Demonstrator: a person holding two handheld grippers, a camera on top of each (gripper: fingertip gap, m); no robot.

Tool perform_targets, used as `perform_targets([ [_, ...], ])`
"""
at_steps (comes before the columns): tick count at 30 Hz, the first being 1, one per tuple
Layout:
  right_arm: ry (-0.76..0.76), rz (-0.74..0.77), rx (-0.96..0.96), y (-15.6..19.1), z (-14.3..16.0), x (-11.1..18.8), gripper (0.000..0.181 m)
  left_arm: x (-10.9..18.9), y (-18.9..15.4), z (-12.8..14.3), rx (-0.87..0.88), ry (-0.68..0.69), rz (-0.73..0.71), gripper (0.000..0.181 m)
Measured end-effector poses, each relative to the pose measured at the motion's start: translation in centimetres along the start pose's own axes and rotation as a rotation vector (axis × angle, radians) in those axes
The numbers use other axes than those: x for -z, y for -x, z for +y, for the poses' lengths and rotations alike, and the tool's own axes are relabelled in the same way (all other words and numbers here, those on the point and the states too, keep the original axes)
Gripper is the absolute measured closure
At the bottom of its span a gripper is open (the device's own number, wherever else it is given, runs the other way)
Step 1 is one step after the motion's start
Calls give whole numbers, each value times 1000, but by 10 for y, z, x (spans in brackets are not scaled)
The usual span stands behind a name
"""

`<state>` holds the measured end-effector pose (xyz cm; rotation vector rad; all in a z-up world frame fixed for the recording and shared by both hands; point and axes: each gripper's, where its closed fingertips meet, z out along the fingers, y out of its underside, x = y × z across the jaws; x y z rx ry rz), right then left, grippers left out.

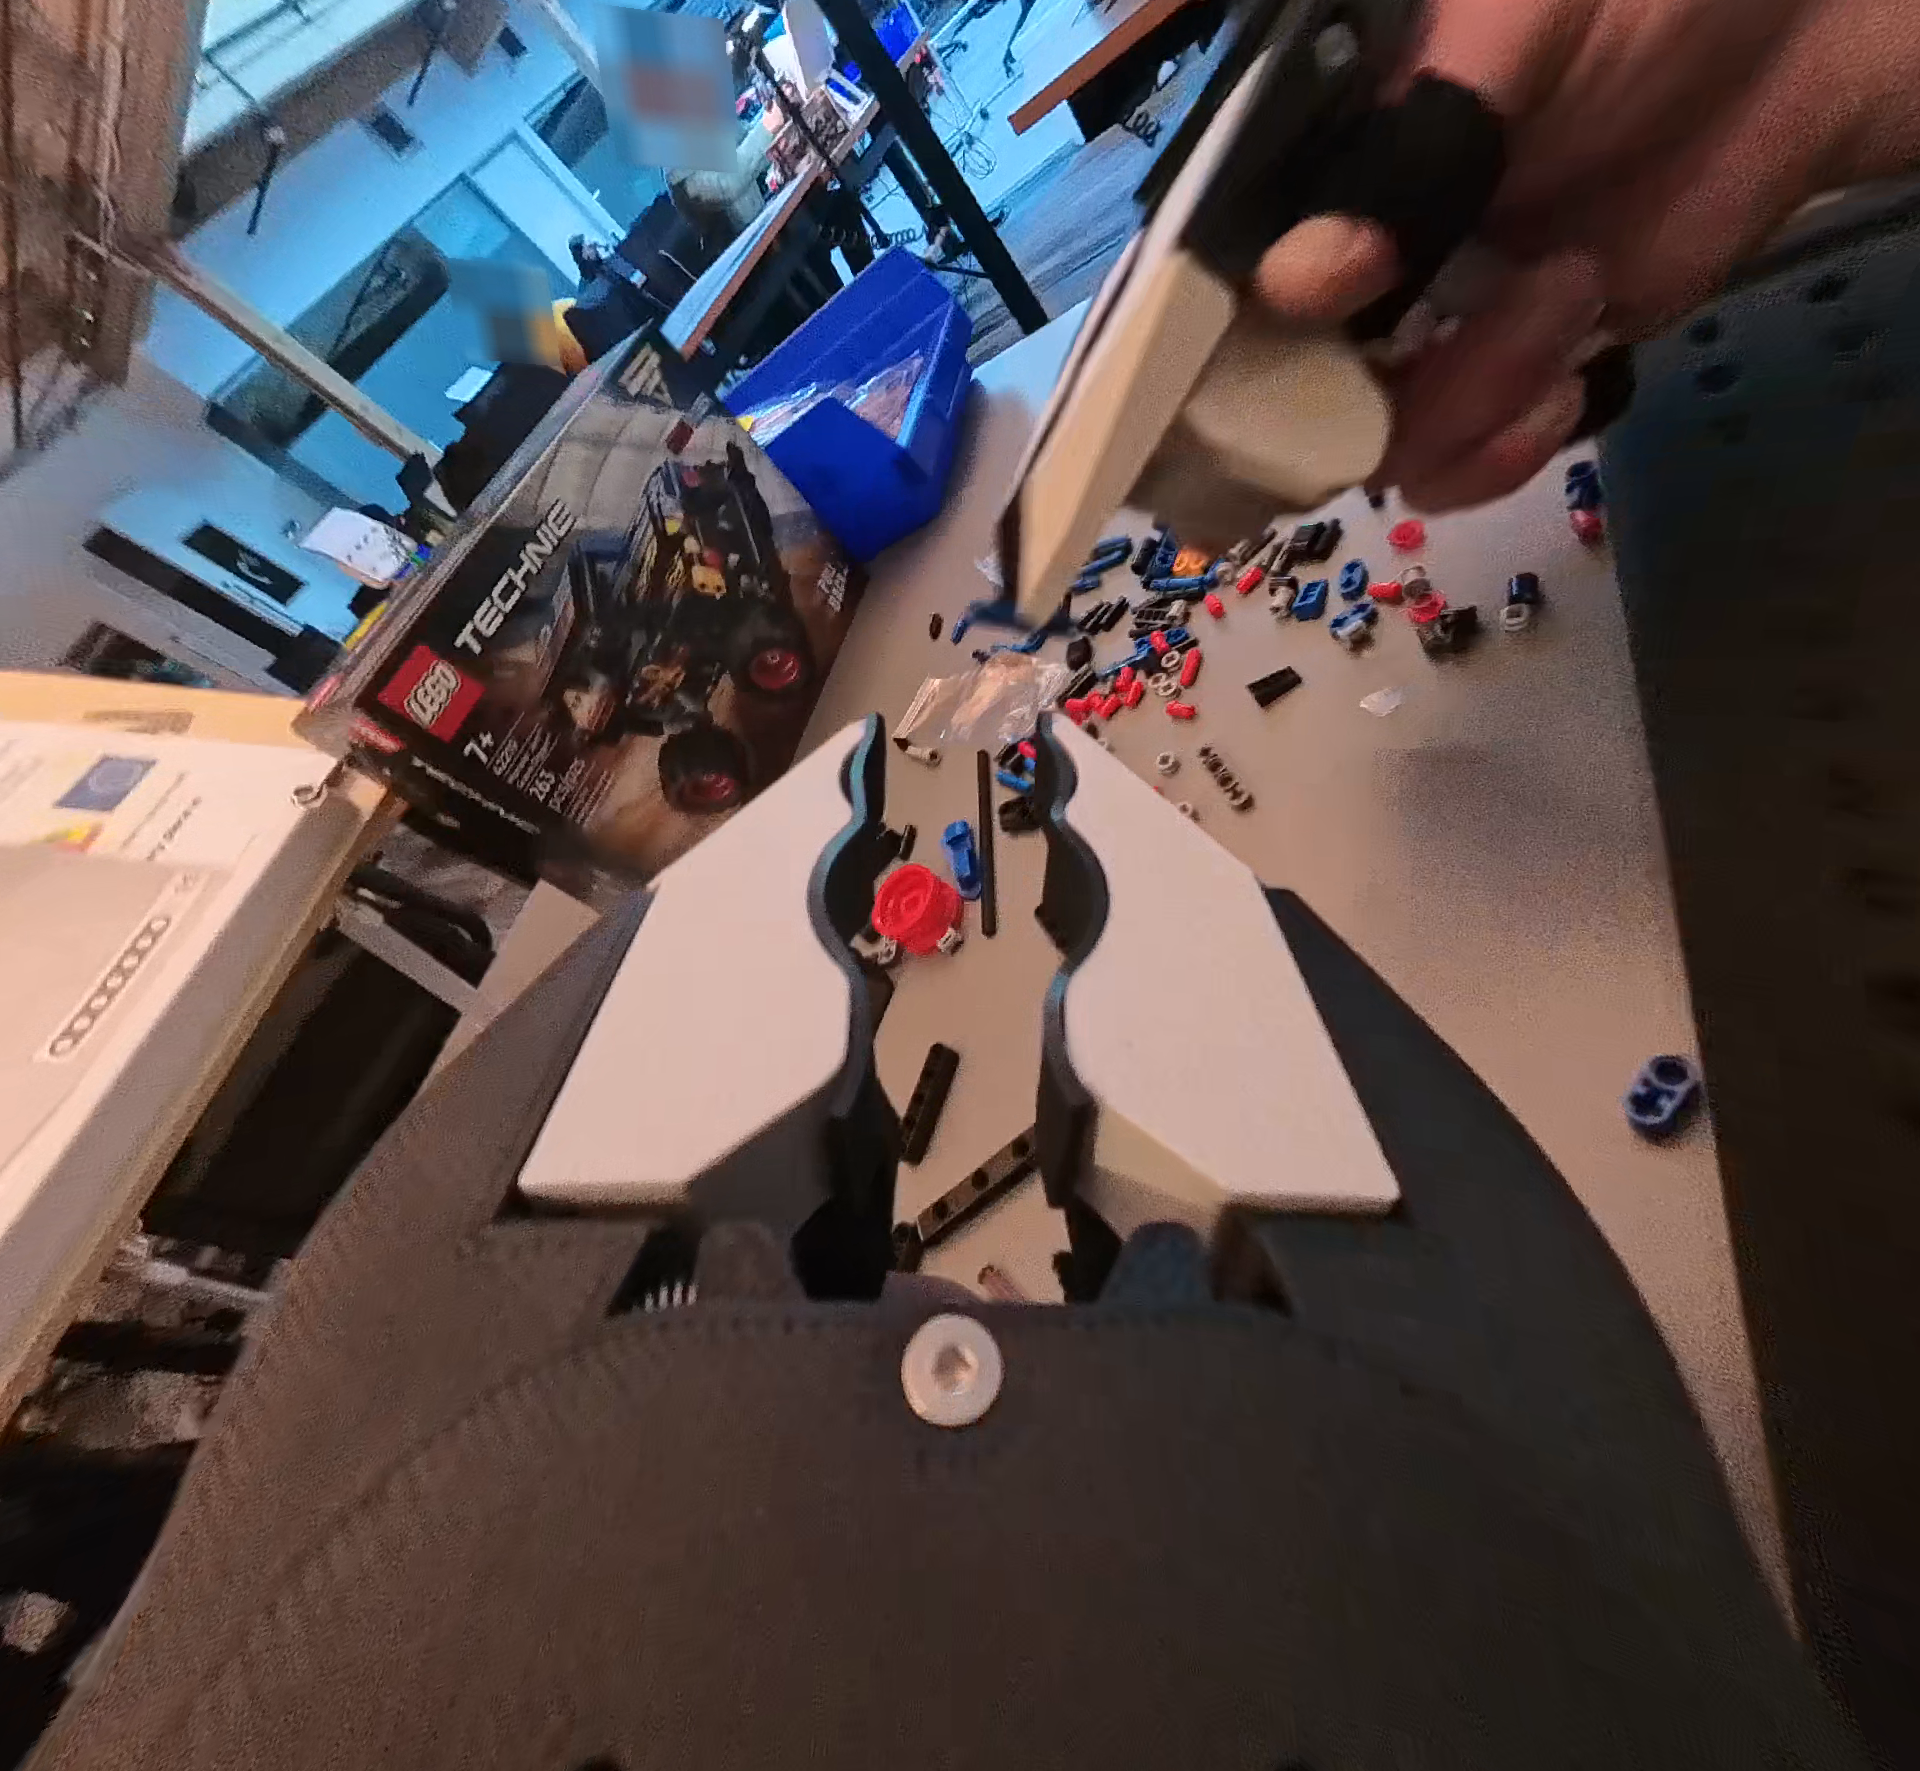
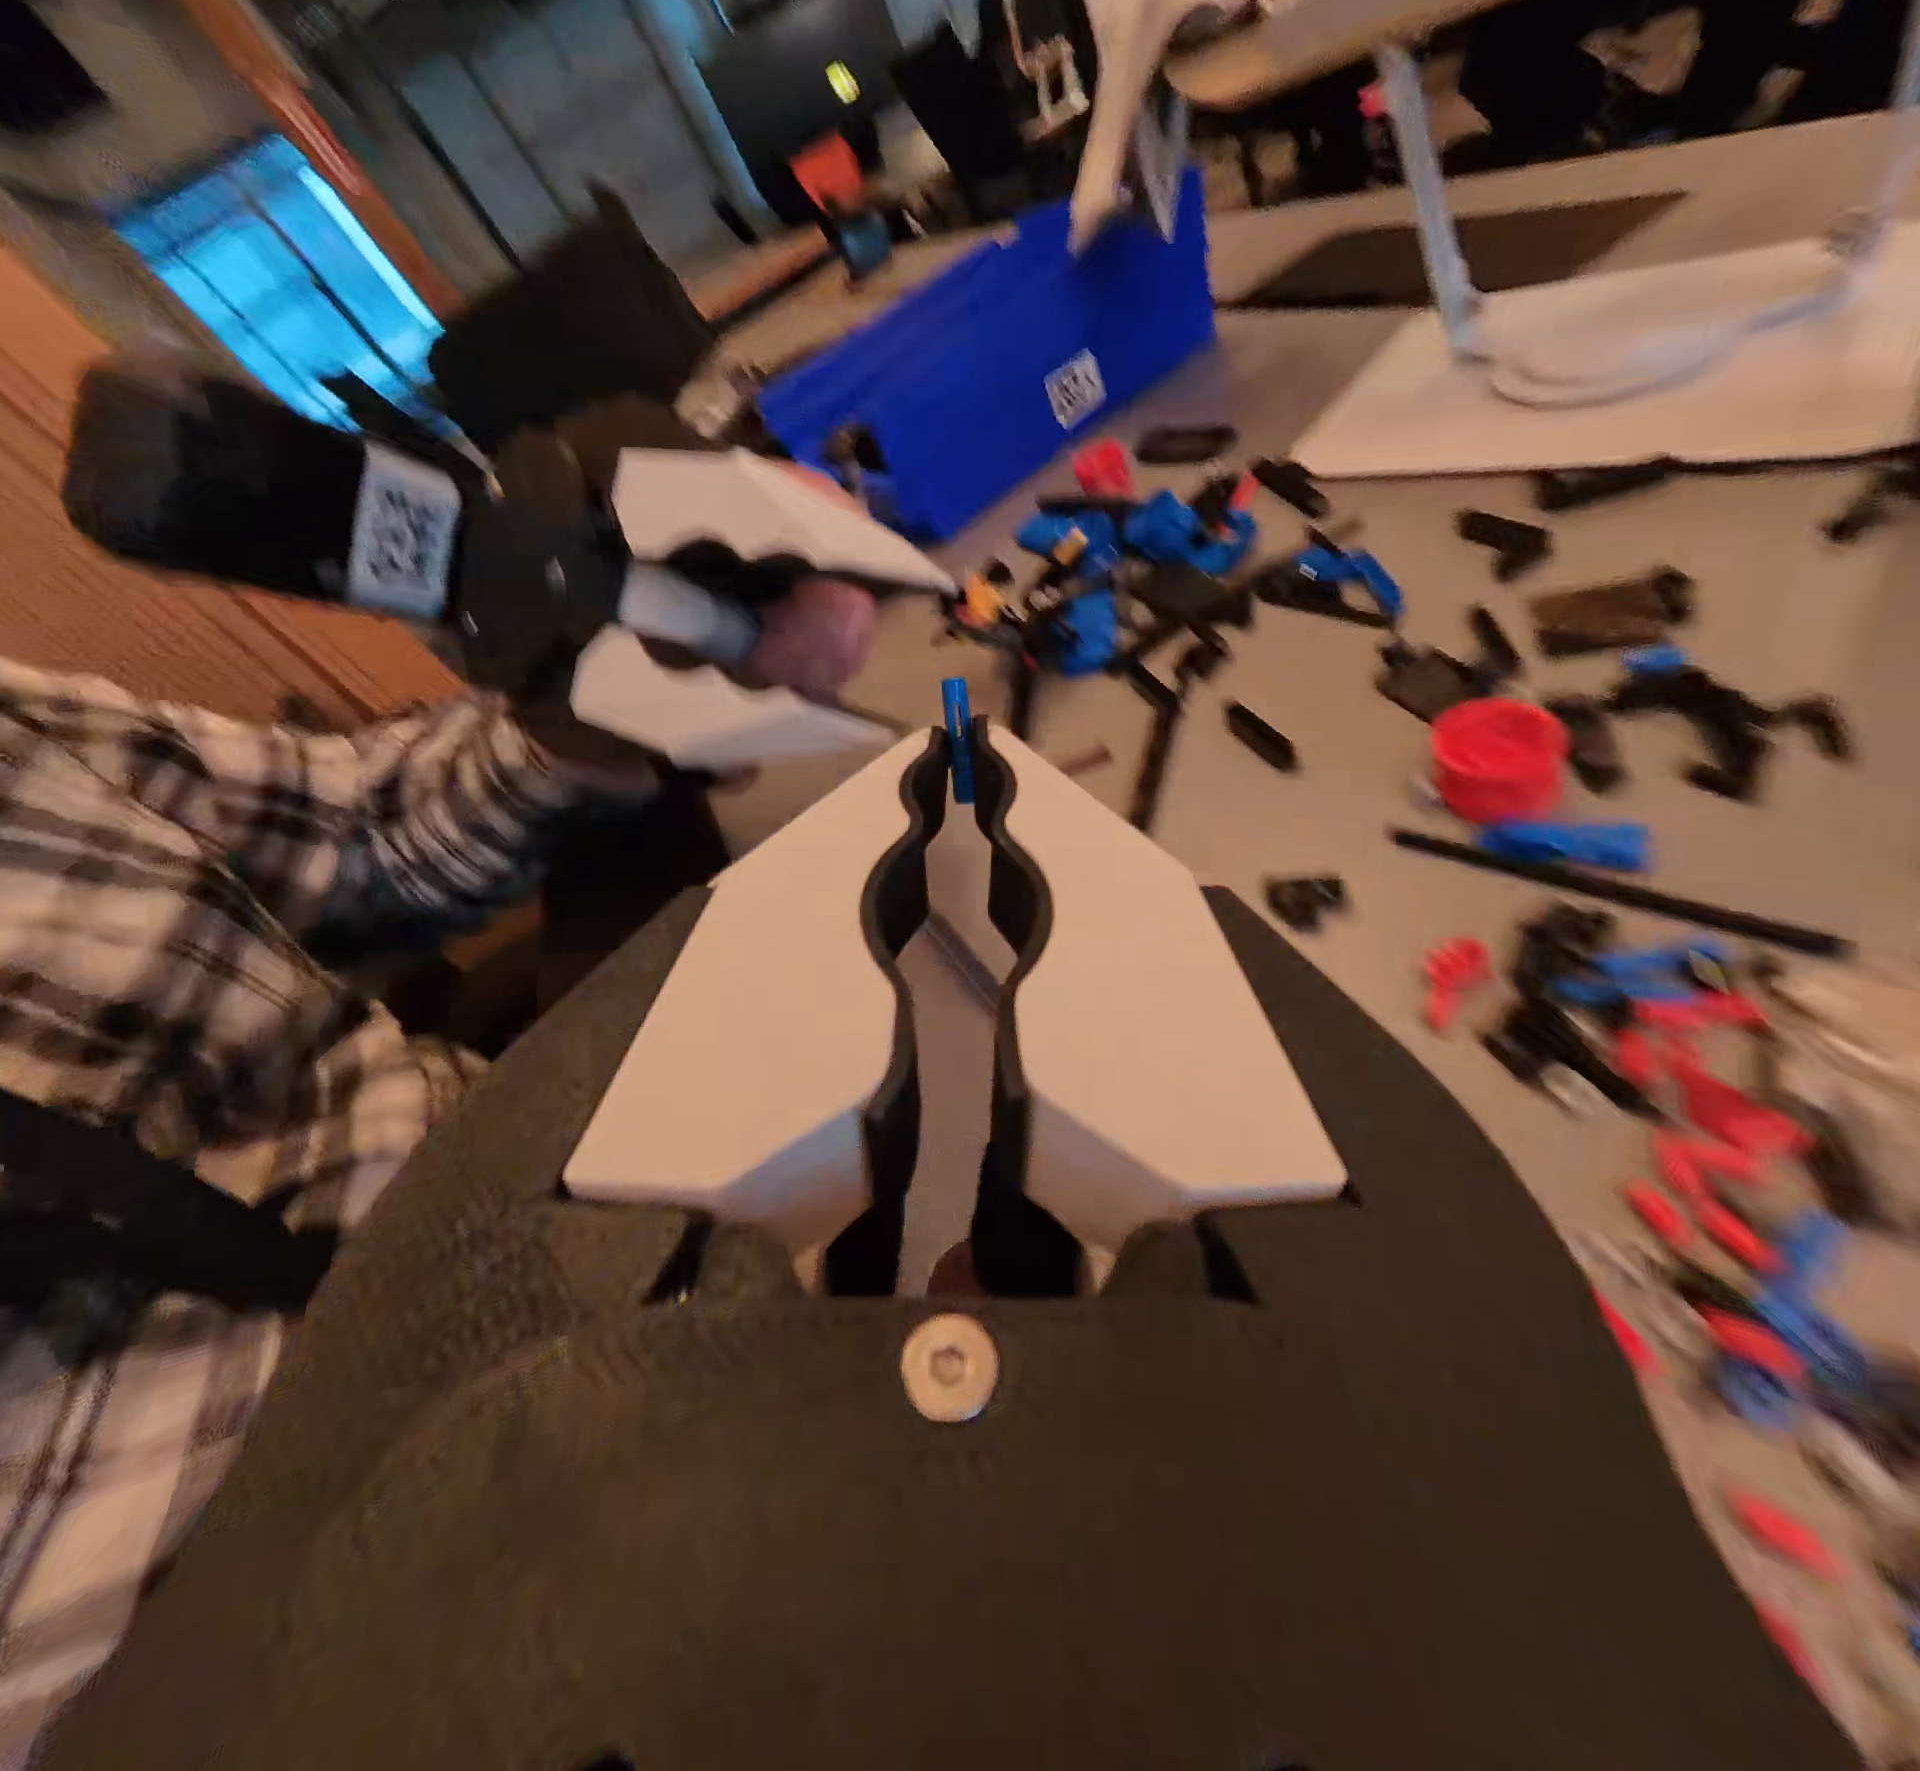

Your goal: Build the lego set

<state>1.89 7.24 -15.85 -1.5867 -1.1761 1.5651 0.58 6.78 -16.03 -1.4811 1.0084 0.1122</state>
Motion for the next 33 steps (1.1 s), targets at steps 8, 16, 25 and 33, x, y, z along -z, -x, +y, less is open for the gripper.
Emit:
perform_targets([
  [8, -188, -96, -139, 3, -20, -30, 180, -1, 17, 1, 26, 7, -129, 154],
  [16, -296, -88, -177, 3, -28, -34, 180, 0, 24, 4, 26, 34, -192, 174],
  [25, -299, -72, -116, 6, -28, -32, 180, 3, 24, 3, 18, 17, -163, 179],
  [33, -154, -11, 42, 9, -20, -30, 179, 5, 19, 4, -74, 38, -122, 180],
])
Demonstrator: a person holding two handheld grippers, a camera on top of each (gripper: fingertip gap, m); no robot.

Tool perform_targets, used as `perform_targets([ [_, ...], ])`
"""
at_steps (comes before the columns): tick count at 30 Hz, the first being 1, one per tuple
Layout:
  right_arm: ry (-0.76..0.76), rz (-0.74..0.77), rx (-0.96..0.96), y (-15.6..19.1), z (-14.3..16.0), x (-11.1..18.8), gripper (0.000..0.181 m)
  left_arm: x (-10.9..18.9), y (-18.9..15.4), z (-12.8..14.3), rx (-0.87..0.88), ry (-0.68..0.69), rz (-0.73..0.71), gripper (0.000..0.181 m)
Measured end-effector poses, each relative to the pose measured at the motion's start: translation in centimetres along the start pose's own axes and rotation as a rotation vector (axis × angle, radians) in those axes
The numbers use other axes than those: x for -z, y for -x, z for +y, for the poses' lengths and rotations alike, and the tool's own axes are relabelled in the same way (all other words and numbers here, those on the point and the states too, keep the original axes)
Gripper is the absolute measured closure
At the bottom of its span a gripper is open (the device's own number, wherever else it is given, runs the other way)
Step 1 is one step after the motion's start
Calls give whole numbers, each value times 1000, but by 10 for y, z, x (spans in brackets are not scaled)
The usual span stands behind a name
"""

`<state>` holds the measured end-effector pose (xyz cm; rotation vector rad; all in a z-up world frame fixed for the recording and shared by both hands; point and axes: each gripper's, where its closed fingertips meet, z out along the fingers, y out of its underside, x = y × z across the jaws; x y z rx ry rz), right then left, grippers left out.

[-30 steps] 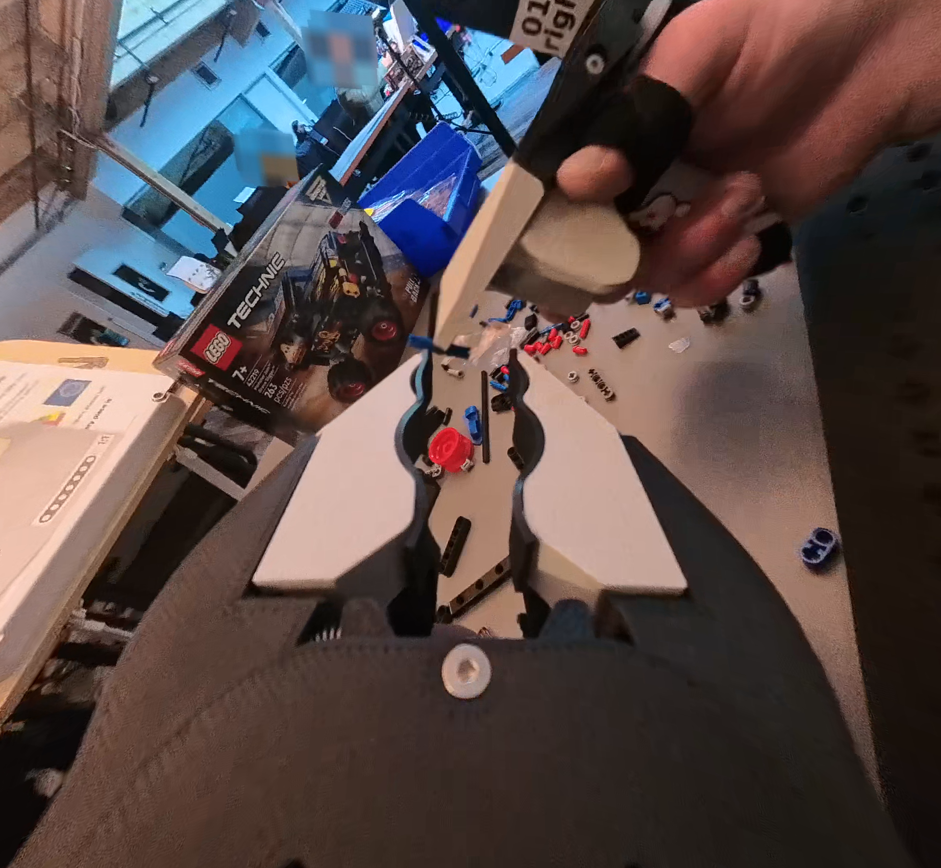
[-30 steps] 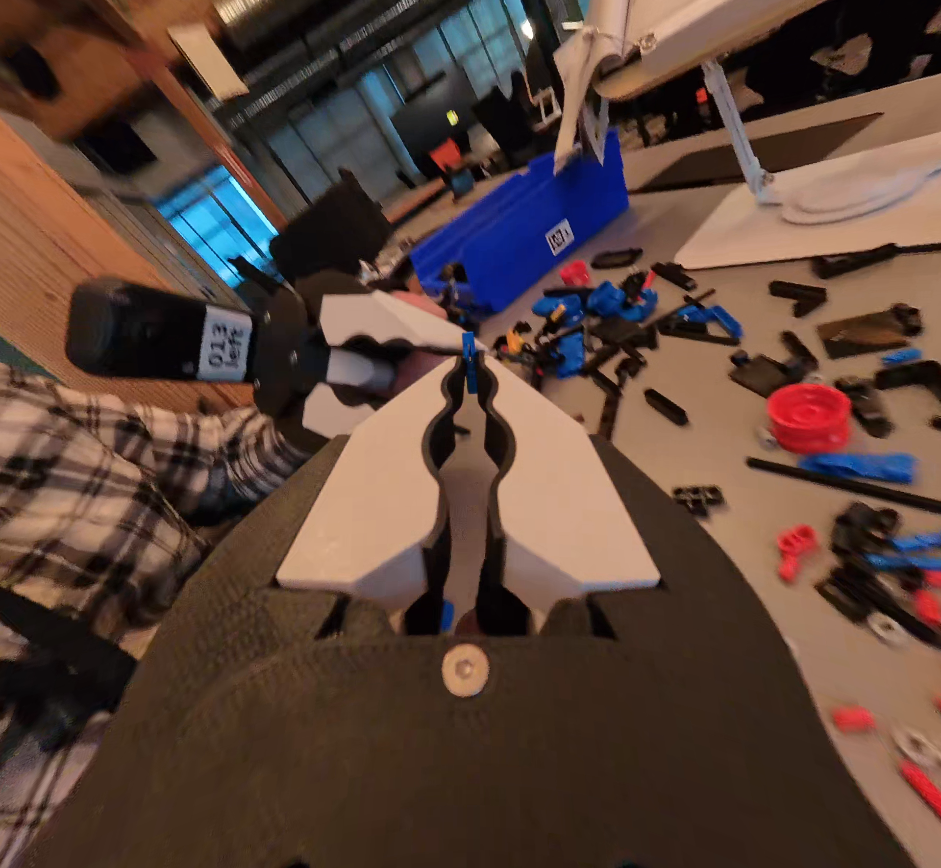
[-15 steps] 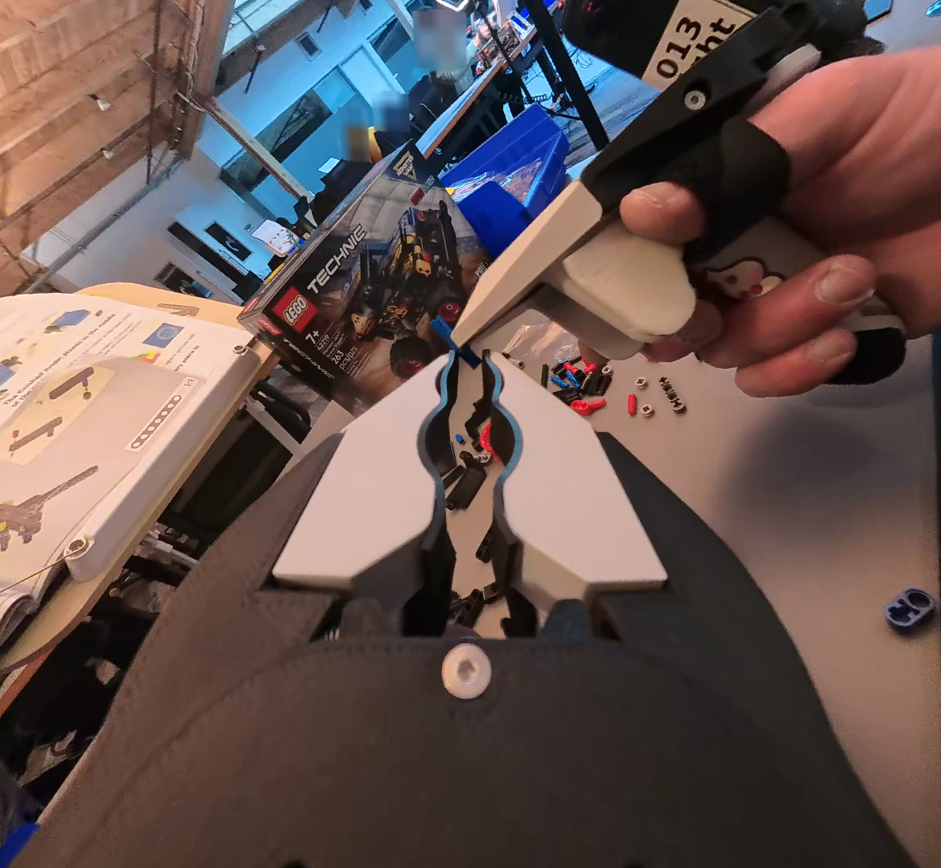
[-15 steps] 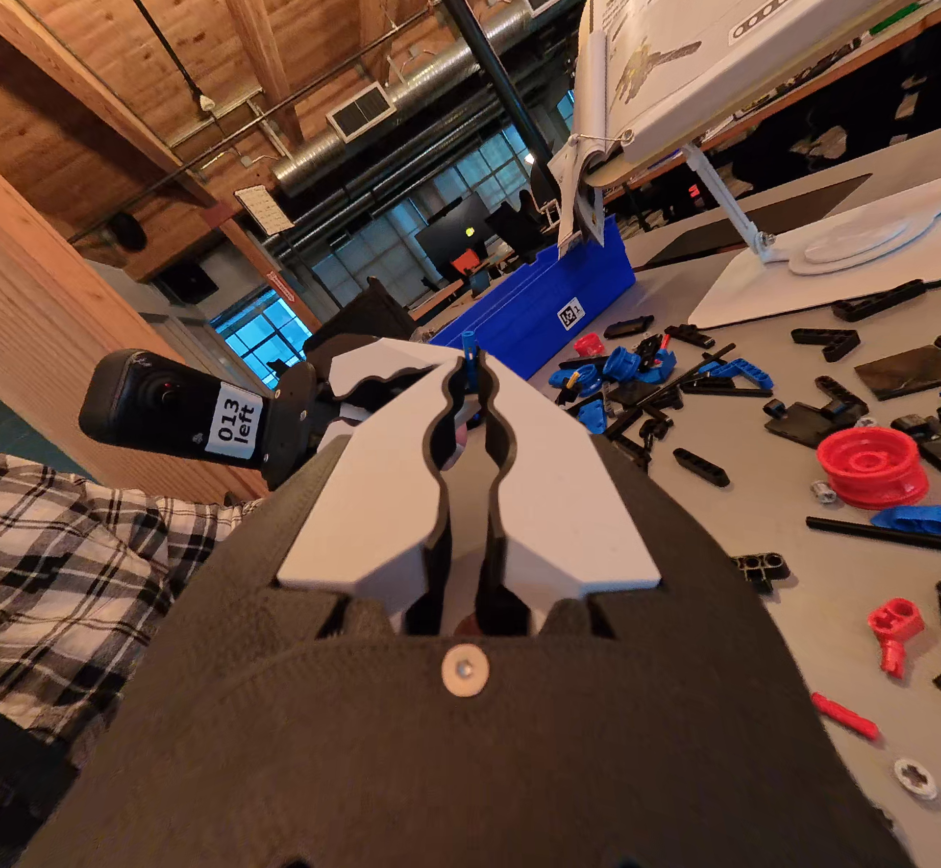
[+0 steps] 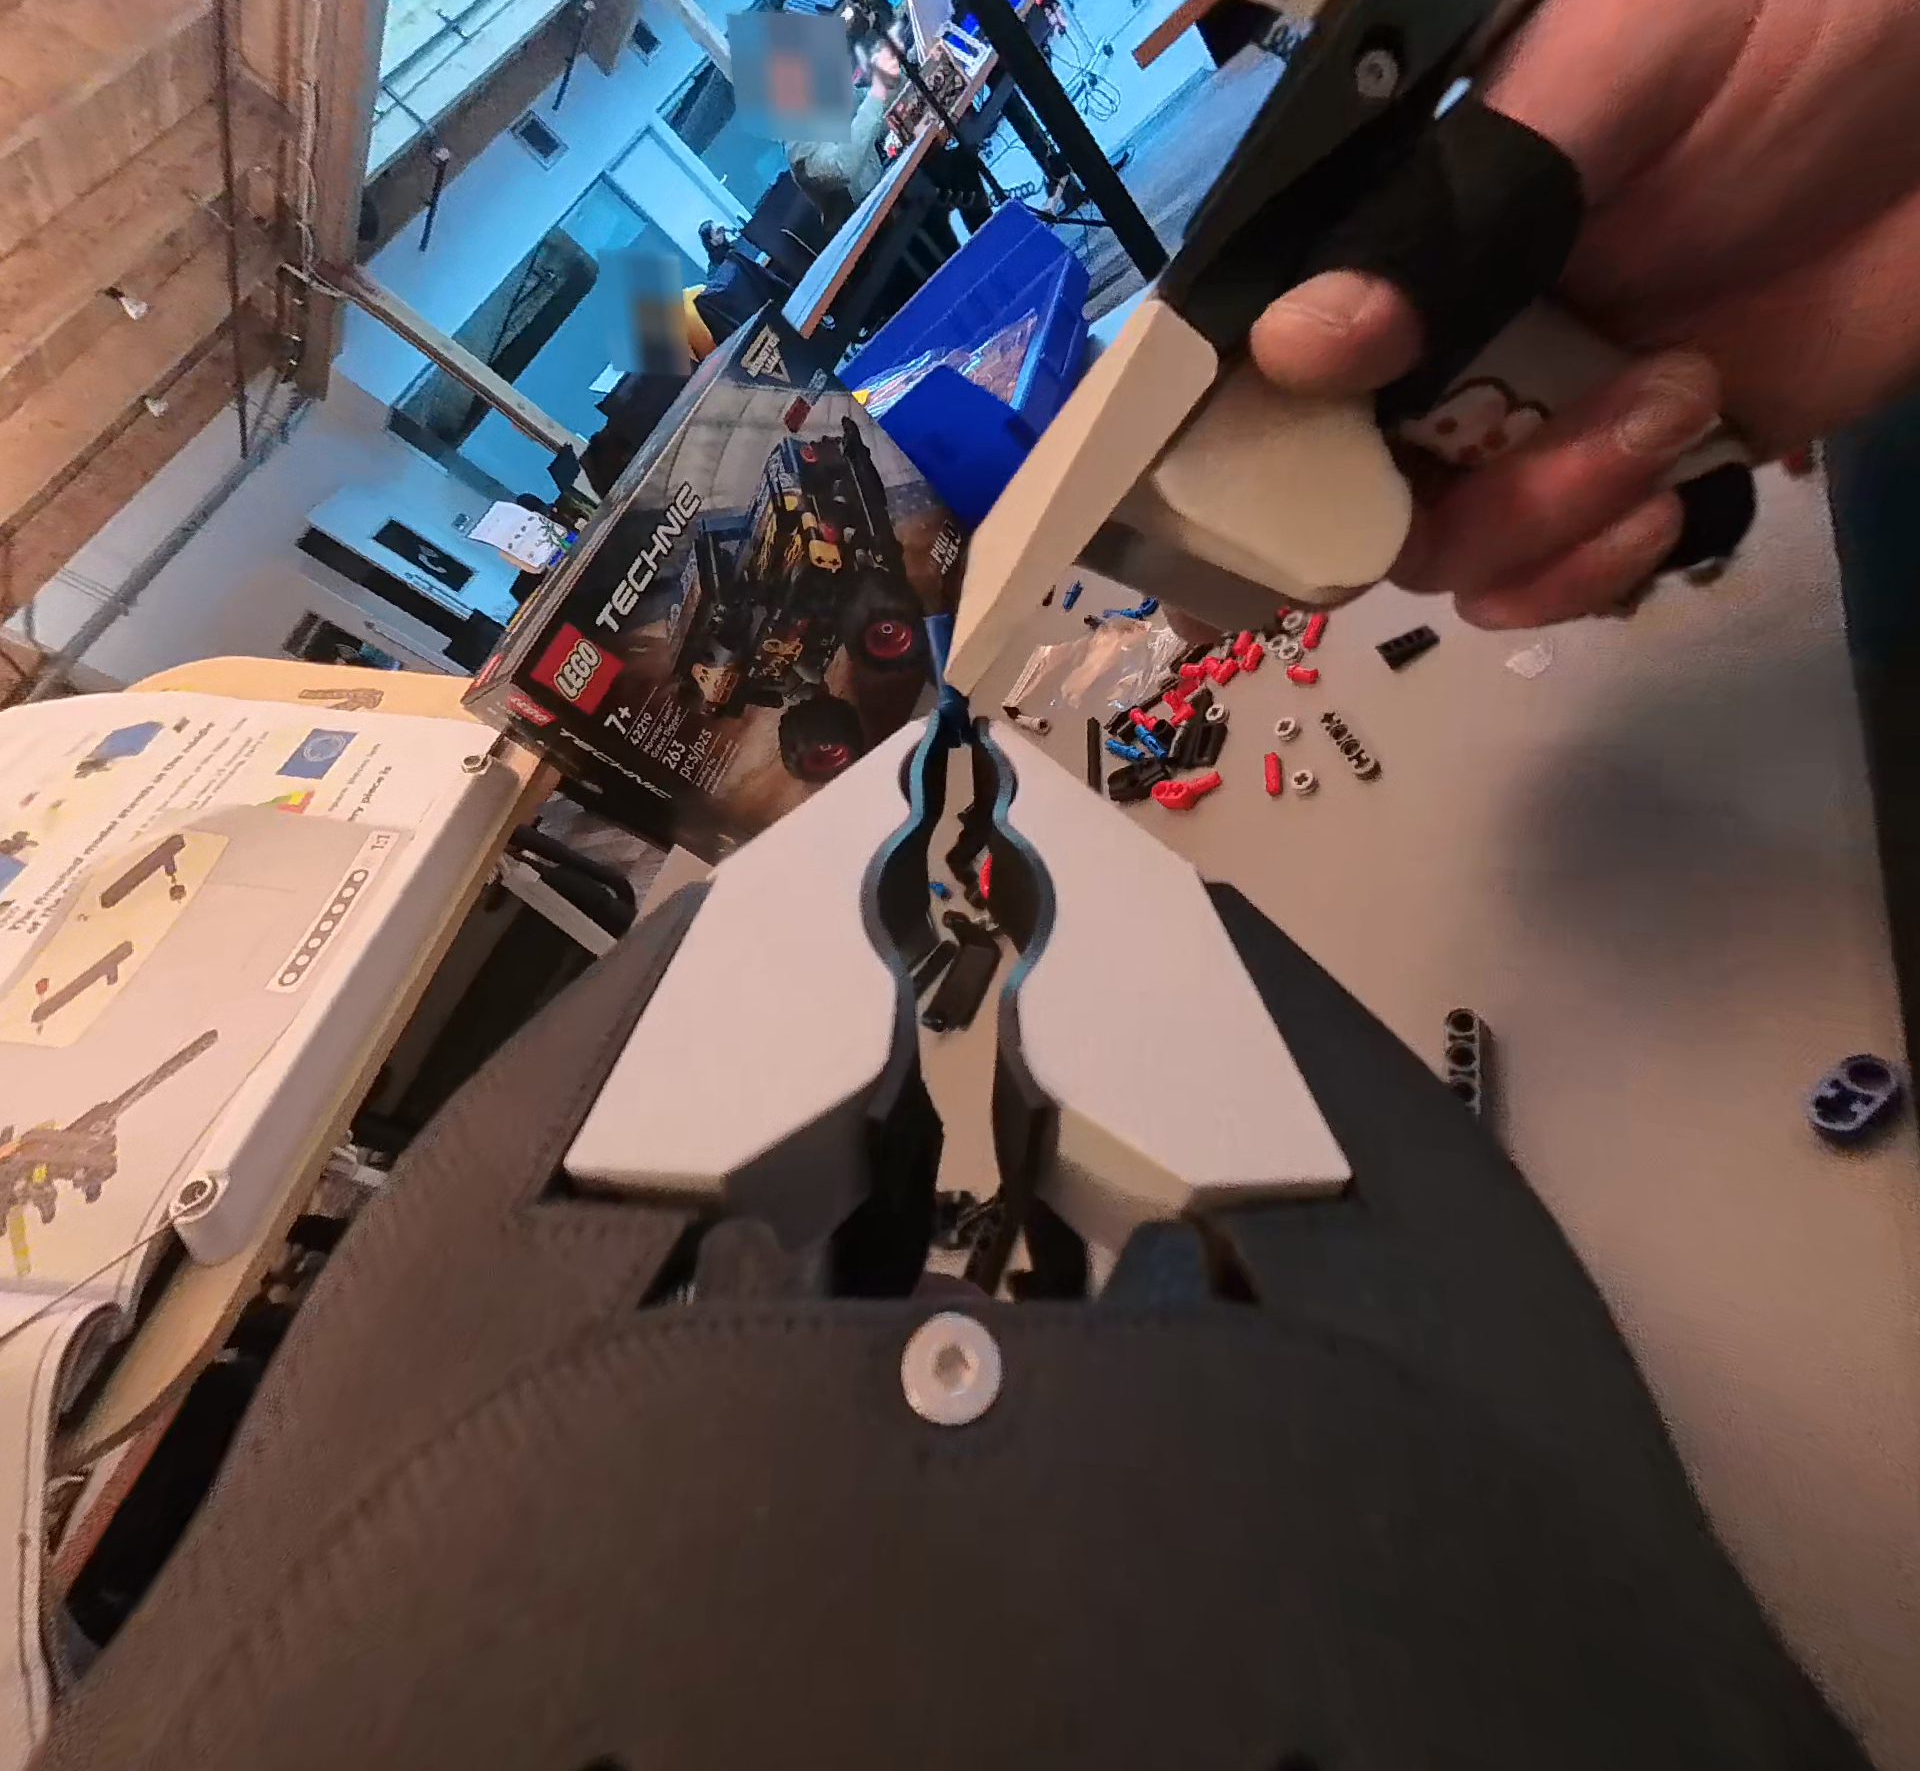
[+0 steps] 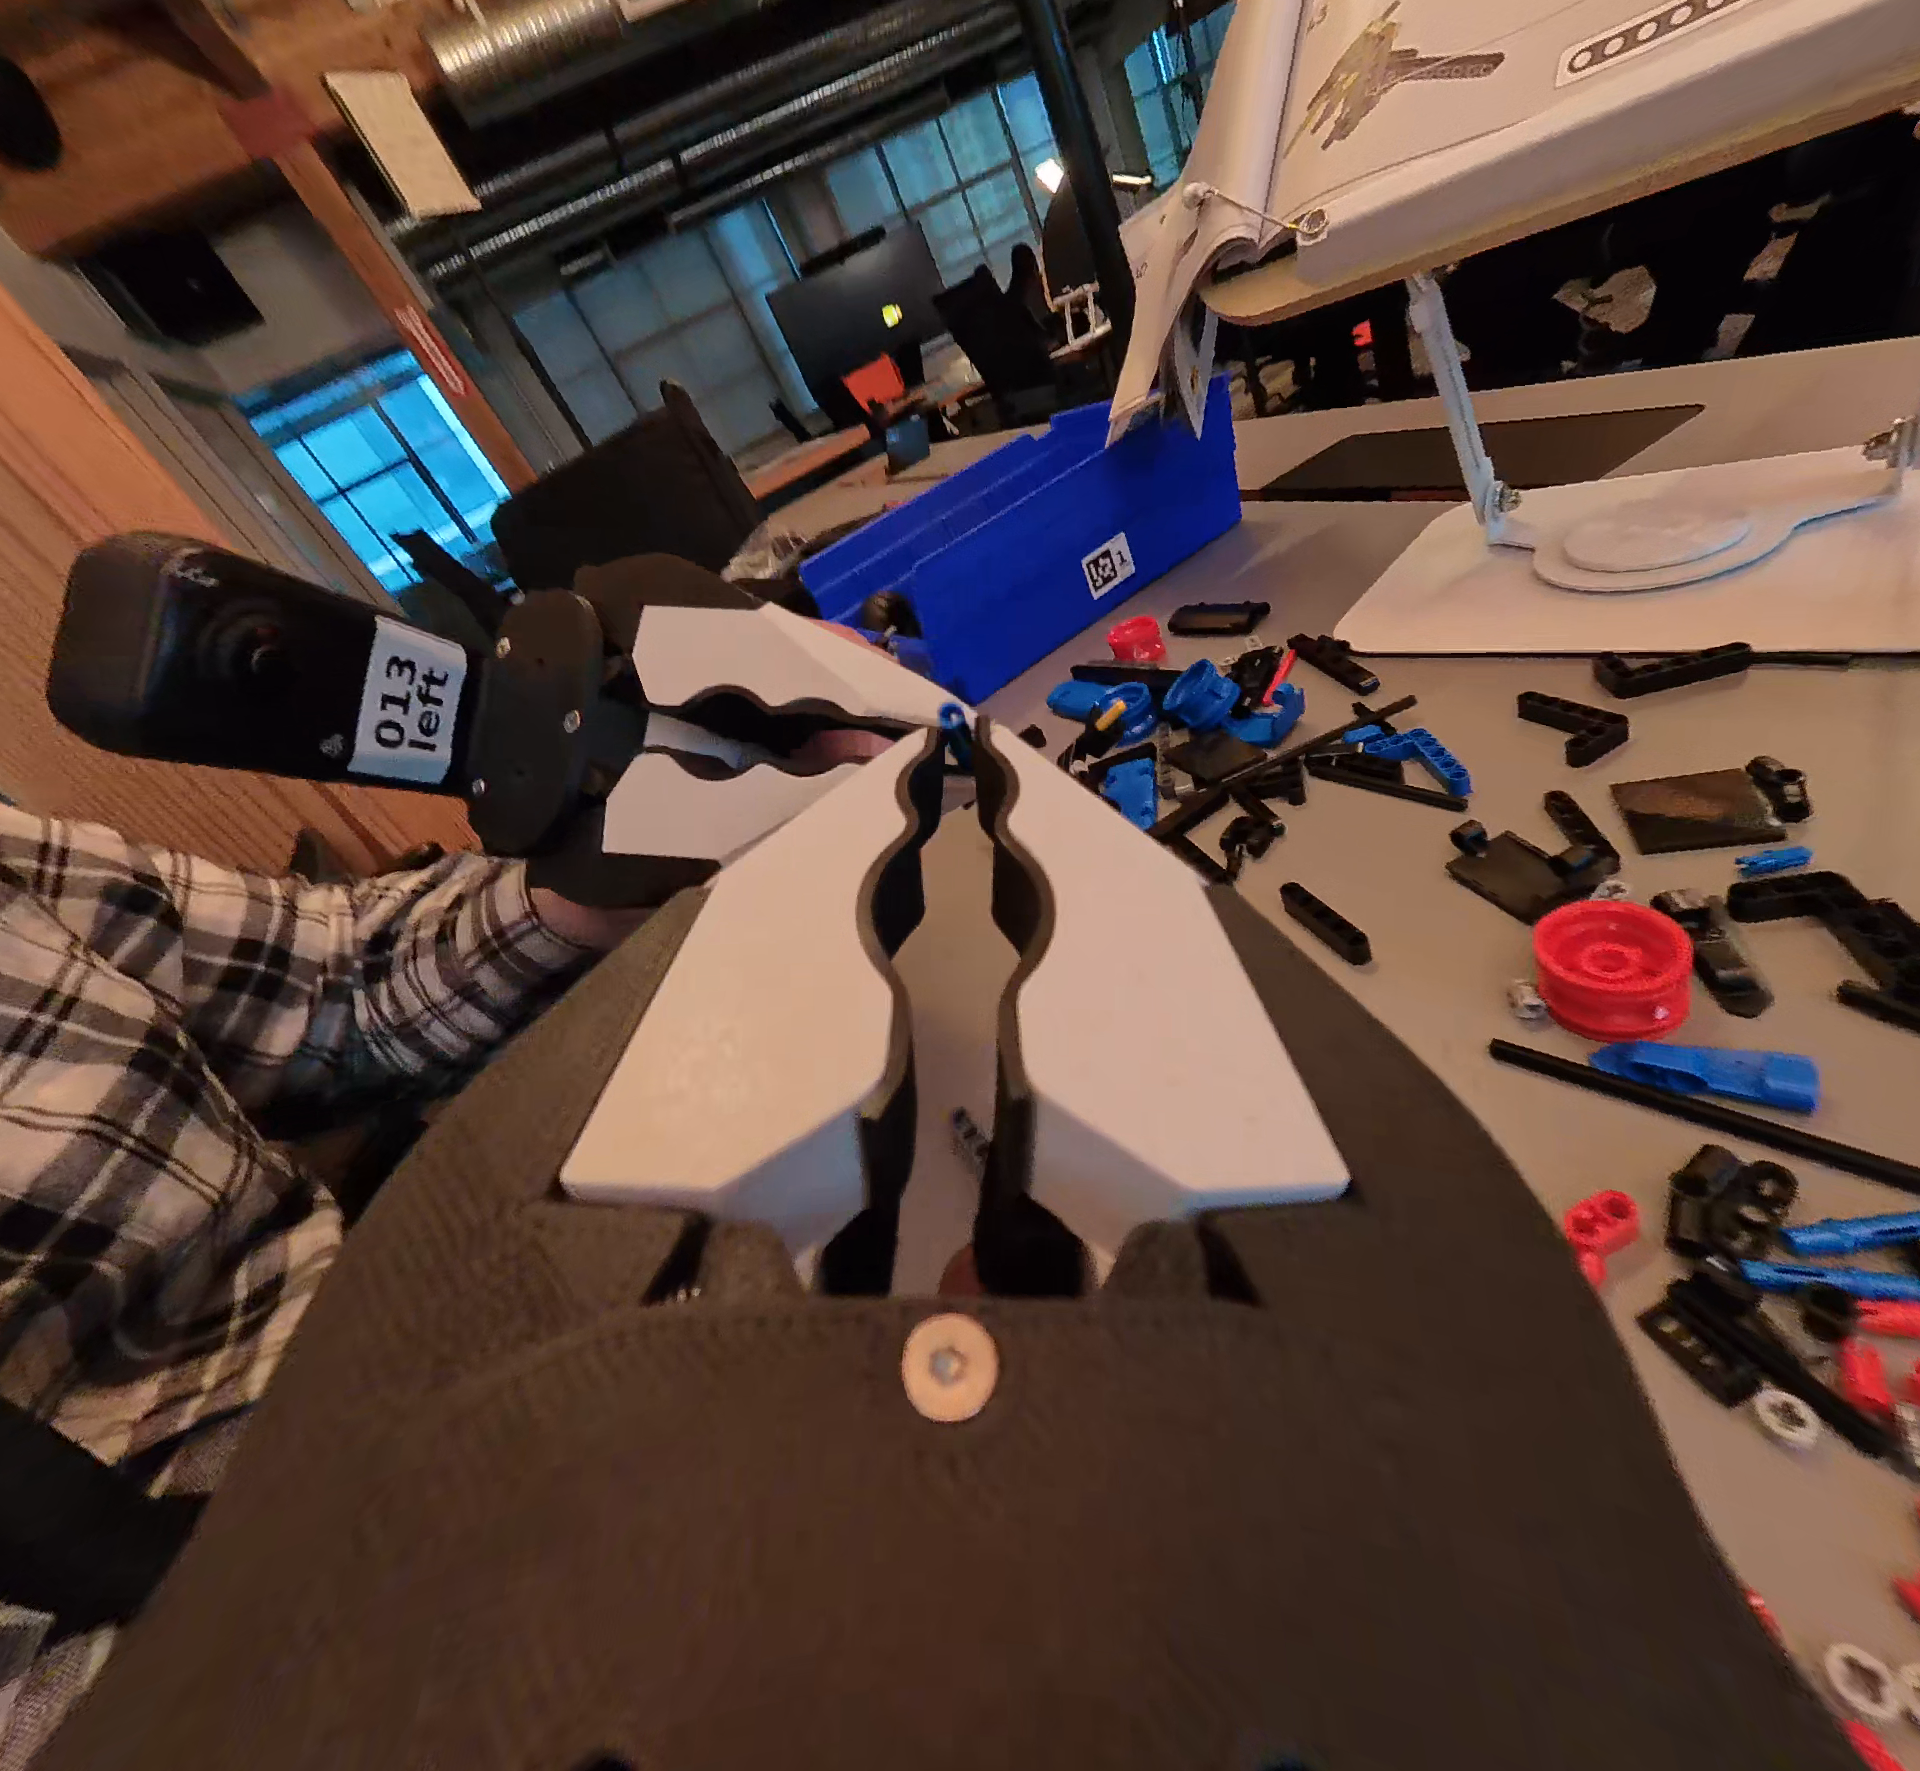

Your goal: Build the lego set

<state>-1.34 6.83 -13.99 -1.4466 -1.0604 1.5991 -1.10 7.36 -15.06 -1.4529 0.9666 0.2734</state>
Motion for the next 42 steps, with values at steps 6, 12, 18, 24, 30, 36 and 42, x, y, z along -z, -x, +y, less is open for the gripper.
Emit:
perform_targets([
  [6, 72, 23, 103, 2, 2, 1, 173, 1, -5, -1, -4, -8, 30, 180],
  [12, 125, 43, 163, -1, 4, 4, 170, 2, -6, -2, -10, -16, 38, 181],
  [18, 177, 31, 193, -2, 6, 8, 169, 3, -7, -3, -20, -18, 44, 180],
  [24, 243, 34, 252, -3, 13, 10, 172, 3, -9, -4, -37, -24, 56, 180],
  [30, 261, 5, 279, 2, 13, 11, 175, 2, -15, -1, -59, -7, 80, 181],
  [36, 292, -7, 288, 4, 20, 9, 179, 3, -19, 4, -52, 5, 123, 180],
  [42, 437, -8, 366, 0, 51, 9, 180, 15, -45, 26, -11, 160, 331, 158],
])
